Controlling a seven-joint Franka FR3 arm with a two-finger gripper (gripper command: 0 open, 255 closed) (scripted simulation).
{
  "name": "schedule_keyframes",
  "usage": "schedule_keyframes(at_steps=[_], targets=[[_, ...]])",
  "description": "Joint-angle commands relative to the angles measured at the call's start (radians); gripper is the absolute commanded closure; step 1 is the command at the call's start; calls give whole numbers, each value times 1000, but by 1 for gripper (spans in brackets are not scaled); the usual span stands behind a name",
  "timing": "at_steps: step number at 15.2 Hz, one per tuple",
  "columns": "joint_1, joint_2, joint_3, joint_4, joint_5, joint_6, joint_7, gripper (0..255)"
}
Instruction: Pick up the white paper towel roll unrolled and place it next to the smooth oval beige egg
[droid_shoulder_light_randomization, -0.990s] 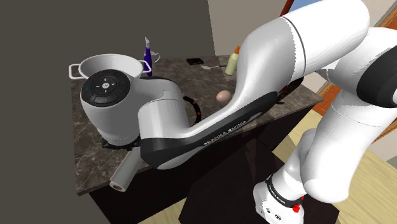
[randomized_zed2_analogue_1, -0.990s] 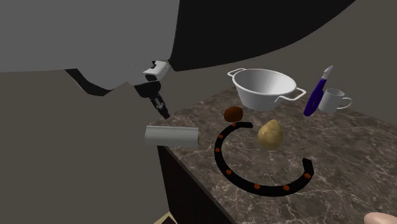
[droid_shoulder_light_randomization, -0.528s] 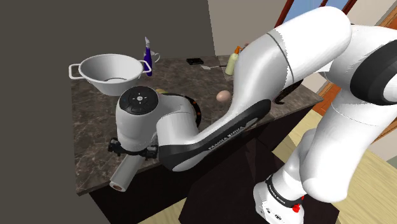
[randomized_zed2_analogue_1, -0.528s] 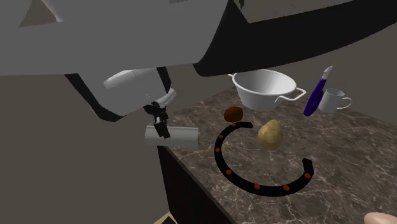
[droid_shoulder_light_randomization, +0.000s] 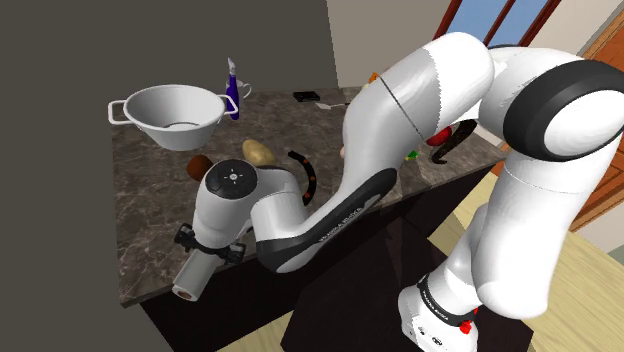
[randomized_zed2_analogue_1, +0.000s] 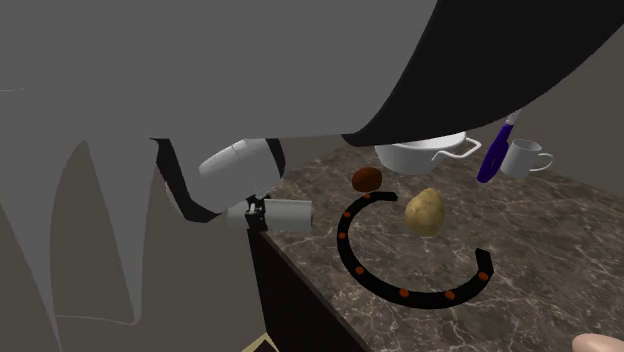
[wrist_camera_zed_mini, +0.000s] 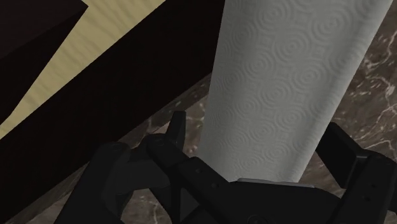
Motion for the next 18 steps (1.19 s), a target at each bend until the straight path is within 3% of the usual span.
schedule_keyframes(at_steps=[1,9,10,18], targets=[[11,23,-14,7,-25,13,21,0],[11,23,-15,7,-25,13,21,0],[11,23,-15,7,-25,13,21,255],[11,23,-14,7,-25,13,21,255]])
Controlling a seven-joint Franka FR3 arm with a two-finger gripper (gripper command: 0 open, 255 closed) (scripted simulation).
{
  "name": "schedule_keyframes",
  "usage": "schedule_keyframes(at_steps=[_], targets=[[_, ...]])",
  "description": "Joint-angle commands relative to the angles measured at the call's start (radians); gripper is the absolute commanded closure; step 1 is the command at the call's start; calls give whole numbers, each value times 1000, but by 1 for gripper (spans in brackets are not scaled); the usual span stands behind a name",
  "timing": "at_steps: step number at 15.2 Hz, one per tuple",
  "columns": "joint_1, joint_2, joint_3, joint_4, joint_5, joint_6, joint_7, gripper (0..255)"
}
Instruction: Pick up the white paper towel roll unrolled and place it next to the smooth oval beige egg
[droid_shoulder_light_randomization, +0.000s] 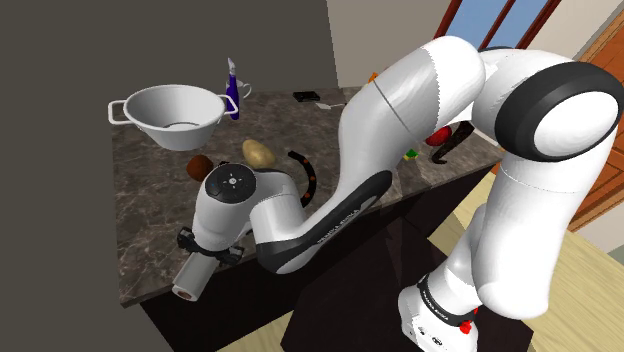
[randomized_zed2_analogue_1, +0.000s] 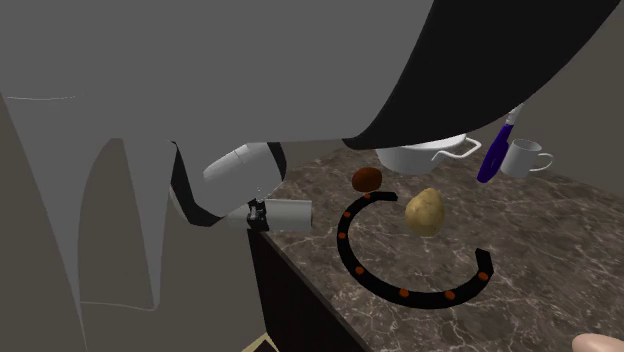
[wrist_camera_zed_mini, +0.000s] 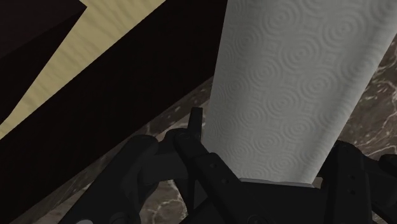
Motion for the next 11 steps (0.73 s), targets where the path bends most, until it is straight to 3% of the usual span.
schedule_keyframes(at_steps=[1,11], targets=[[0,0,0,0,0,0,0,255],[-53,-110,73,-1,142,-89,-117,255]])
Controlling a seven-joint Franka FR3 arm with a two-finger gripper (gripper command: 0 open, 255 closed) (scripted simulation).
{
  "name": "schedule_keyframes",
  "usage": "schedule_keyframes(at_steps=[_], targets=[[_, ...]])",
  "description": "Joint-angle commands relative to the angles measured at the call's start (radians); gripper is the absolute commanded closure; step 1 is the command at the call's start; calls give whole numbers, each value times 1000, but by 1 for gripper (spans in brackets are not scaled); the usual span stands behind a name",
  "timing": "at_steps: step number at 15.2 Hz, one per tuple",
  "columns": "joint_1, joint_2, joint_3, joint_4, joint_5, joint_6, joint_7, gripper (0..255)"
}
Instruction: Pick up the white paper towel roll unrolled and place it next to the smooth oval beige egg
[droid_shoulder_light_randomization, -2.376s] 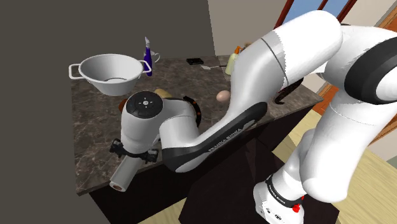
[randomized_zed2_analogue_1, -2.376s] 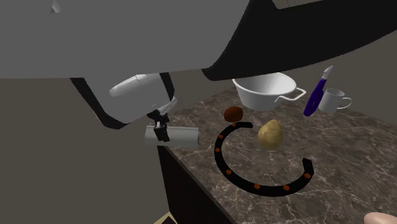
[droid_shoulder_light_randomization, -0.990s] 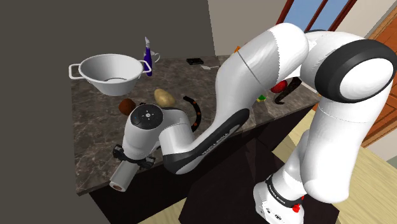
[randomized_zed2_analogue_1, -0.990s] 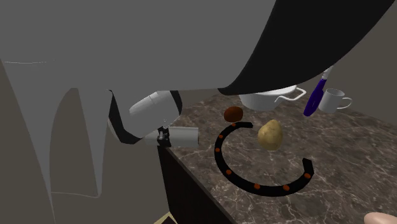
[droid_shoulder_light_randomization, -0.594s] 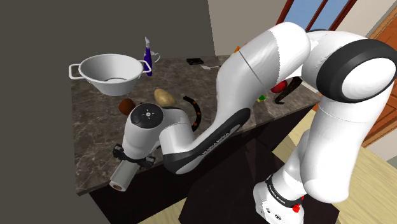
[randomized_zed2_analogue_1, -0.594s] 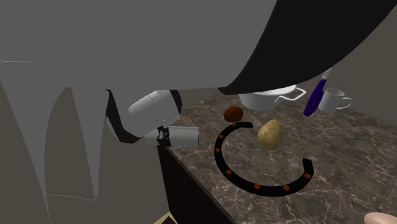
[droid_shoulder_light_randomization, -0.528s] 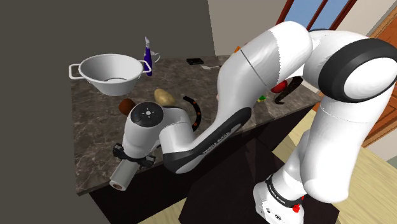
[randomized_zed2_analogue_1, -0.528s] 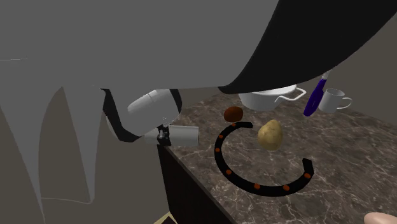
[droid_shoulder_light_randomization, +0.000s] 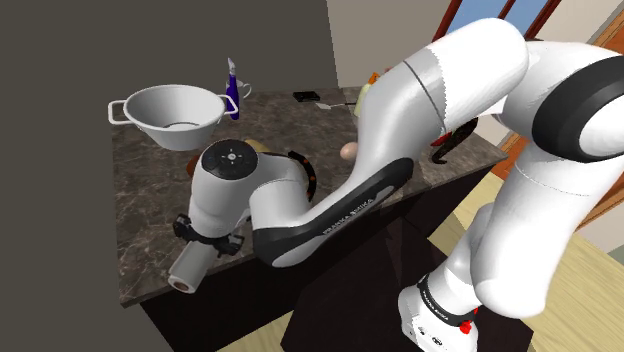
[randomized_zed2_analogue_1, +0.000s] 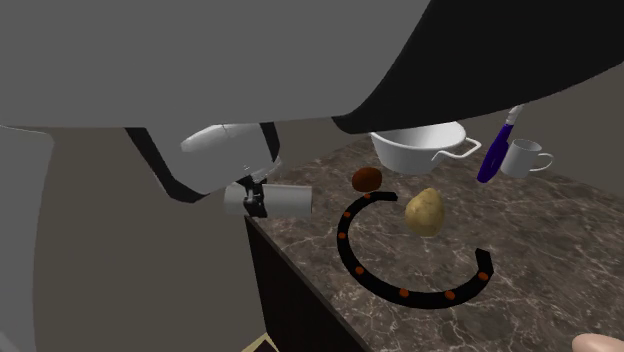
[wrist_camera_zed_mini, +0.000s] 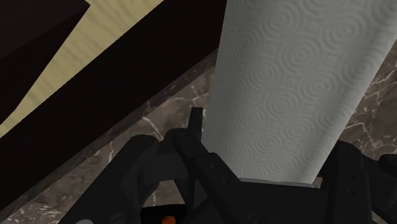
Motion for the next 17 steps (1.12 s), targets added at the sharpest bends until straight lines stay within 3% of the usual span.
schedule_keyframes(at_steps=[1,17], targets=[[-10,-23,13,2,31,-20,-27,255],[-46,-172,64,58,220,-189,-180,255]])
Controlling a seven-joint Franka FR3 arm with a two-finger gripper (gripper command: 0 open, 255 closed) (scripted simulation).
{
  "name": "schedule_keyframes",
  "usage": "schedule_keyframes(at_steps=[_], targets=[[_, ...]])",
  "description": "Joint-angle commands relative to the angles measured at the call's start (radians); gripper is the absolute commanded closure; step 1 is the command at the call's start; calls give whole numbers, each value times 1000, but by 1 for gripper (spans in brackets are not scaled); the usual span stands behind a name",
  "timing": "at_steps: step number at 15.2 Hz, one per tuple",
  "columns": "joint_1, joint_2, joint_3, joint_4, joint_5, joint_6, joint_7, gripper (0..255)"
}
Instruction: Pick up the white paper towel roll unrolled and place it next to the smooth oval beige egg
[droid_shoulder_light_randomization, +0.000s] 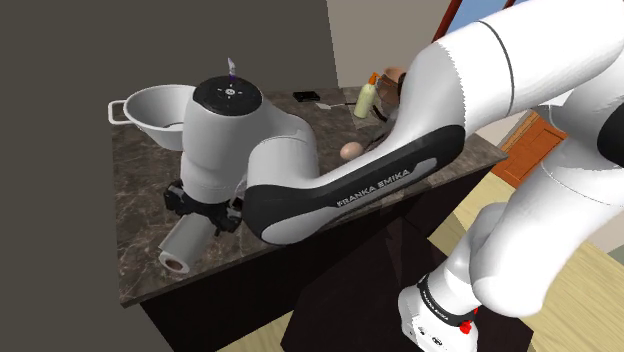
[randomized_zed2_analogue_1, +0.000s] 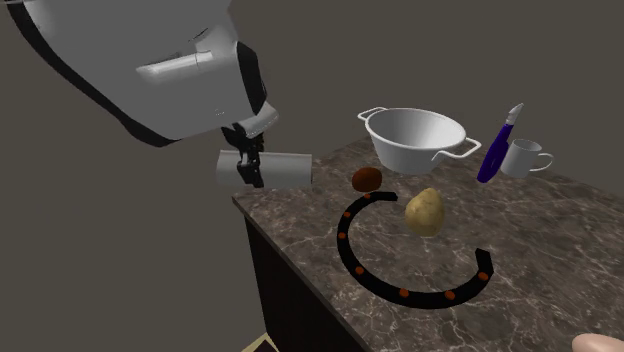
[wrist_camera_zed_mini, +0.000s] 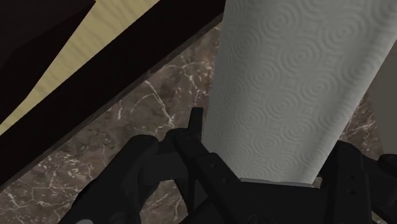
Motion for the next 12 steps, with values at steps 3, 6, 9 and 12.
schedule_keyframes(at_steps=[3,6,9,12], targets=[[-17,-33,-6,-5,39,-17,-51,255],[-58,-71,-38,-49,89,9,-152,255],[-94,-98,-74,-83,133,29,-252,255],[-127,-116,-113,-106,172,44,-351,255]])
